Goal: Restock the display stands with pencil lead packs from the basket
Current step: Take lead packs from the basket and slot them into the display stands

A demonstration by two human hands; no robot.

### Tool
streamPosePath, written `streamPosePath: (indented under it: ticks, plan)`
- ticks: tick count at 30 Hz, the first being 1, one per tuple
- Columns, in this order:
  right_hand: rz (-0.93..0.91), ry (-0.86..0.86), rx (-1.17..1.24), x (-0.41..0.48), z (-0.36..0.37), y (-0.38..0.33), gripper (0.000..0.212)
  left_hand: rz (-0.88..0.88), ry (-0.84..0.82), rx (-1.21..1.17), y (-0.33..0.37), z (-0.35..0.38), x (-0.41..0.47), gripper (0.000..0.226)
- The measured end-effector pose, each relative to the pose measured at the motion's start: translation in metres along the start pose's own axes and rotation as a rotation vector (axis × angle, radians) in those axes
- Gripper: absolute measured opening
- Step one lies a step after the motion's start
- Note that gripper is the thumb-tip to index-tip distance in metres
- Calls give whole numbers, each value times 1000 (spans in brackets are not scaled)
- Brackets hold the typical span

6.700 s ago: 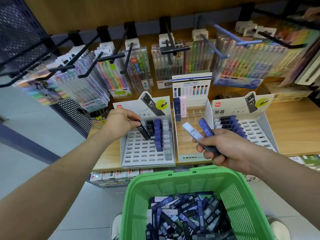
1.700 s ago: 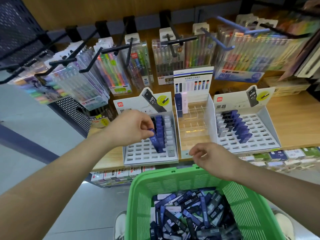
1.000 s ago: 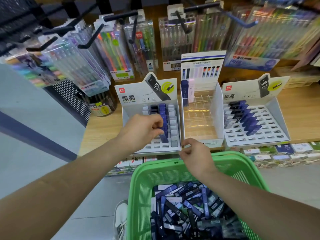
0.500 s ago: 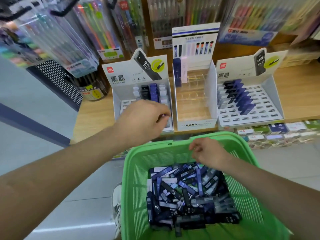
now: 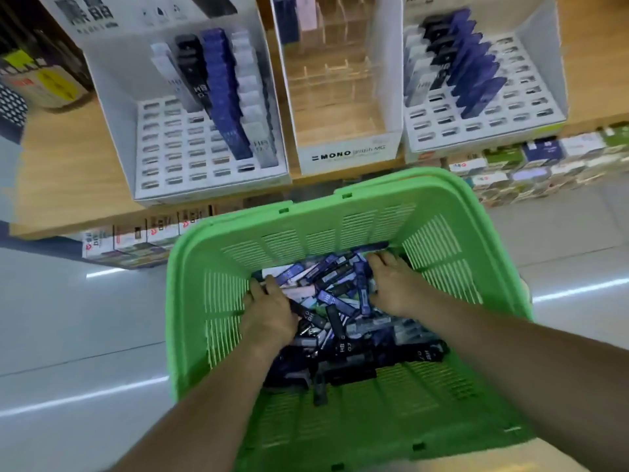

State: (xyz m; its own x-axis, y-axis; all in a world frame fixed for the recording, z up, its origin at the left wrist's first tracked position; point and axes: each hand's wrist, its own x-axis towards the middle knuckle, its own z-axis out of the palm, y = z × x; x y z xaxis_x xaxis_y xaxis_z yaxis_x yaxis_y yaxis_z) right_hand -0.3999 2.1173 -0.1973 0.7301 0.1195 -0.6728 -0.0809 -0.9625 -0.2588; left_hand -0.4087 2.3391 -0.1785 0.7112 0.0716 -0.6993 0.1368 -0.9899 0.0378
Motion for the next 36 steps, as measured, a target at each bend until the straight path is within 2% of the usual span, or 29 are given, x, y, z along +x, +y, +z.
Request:
streamPosePath:
  ticks: [3,7,11,15,19,23,25,28,31,33,36]
  plan:
    - [28,-73,-105,12,12,-1,100,-31,16,-51,7,15,7,92]
    - [22,-78,-203,16,21,-11,108,44,64,-3,13,29,7,85]
    - [7,-133,-222,16,29,-16,104,80,66,-53,13,32,10,75]
    - [-2,-155,-193,19,25,-13,93,191,147,-76,7,36,11,60]
    - [-28,-101,21,16,30,-11,81,171,206,-161,1,33,14,44]
    - [29,-71,318,9,33,-14,67,112,171,-416,11,33,11,43]
    - [48,-97,491,9,30,-15,60,70,117,-513,16,31,12,35]
    - [169,-86,925,3,23,-17,29,53,36,-637,18,29,13,20]
    - [353,-66,1383,-4,14,-23,26,-5,0,-947,20,27,6,21]
    - [380,-64,1475,-8,7,-26,24,-25,47,-1094,22,23,-1,21]
    - [338,-101,1560,-19,-11,-30,18,36,102,-1117,23,11,-10,16]
